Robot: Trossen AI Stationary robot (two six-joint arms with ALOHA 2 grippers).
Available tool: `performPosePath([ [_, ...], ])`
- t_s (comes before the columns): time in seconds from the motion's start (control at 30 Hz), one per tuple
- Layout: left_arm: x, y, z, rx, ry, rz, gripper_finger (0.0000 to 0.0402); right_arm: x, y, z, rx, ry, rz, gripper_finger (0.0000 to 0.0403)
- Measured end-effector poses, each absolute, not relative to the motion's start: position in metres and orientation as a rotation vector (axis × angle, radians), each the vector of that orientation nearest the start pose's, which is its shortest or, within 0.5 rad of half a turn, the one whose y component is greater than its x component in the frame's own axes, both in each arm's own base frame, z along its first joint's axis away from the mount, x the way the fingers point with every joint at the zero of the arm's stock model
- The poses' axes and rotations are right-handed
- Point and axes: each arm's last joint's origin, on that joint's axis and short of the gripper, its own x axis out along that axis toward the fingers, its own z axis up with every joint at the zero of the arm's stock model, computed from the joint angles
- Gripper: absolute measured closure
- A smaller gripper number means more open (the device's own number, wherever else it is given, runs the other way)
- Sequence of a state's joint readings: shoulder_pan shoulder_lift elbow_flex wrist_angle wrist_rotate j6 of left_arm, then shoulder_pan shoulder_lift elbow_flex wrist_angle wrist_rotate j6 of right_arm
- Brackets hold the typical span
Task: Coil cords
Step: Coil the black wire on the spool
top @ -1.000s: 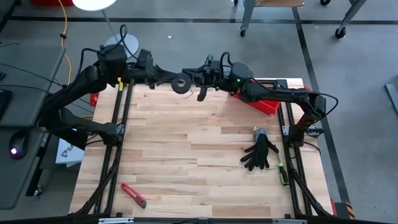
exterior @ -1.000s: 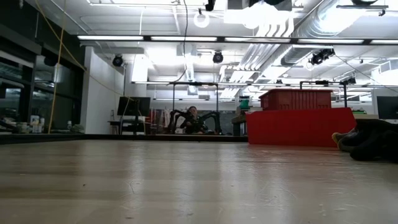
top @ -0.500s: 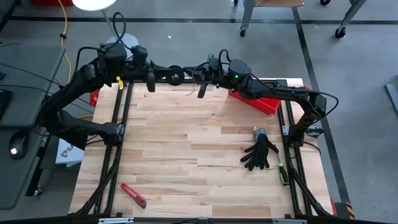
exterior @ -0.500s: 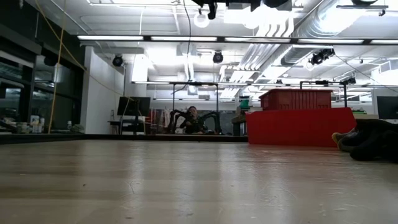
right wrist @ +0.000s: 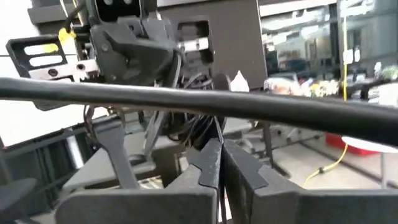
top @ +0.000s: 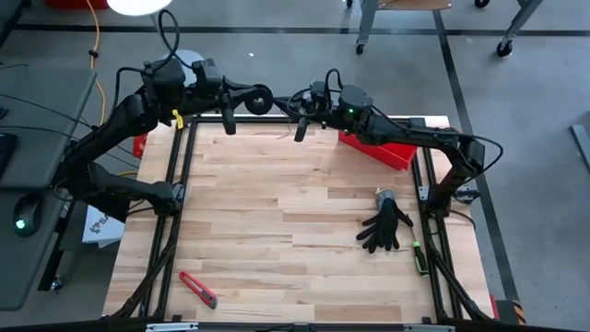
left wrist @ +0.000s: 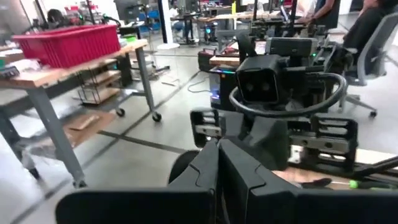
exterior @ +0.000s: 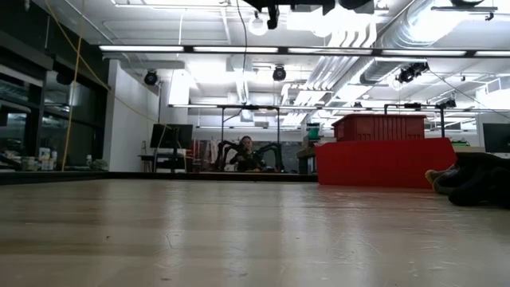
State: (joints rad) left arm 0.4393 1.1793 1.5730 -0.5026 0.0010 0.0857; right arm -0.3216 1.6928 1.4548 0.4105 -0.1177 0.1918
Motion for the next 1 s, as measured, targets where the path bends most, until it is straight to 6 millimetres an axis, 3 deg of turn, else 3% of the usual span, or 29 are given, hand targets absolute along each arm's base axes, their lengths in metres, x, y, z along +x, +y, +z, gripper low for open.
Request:
performPosePath([
  [0.43, 0.197, 0.093, 0.497, 0.130, 0.039, 0.476, 0.0401, 0.382, -0.122, 0.368, 0.192, -0.054, -0.189, 0.0263],
  [1.0, 0.203, 0.078, 0.503, 0.000, -0.064, 0.393, 0.0401, 0.382, -0.123, 0.362, 0.016, 0.029, -0.278, 0.0253],
])
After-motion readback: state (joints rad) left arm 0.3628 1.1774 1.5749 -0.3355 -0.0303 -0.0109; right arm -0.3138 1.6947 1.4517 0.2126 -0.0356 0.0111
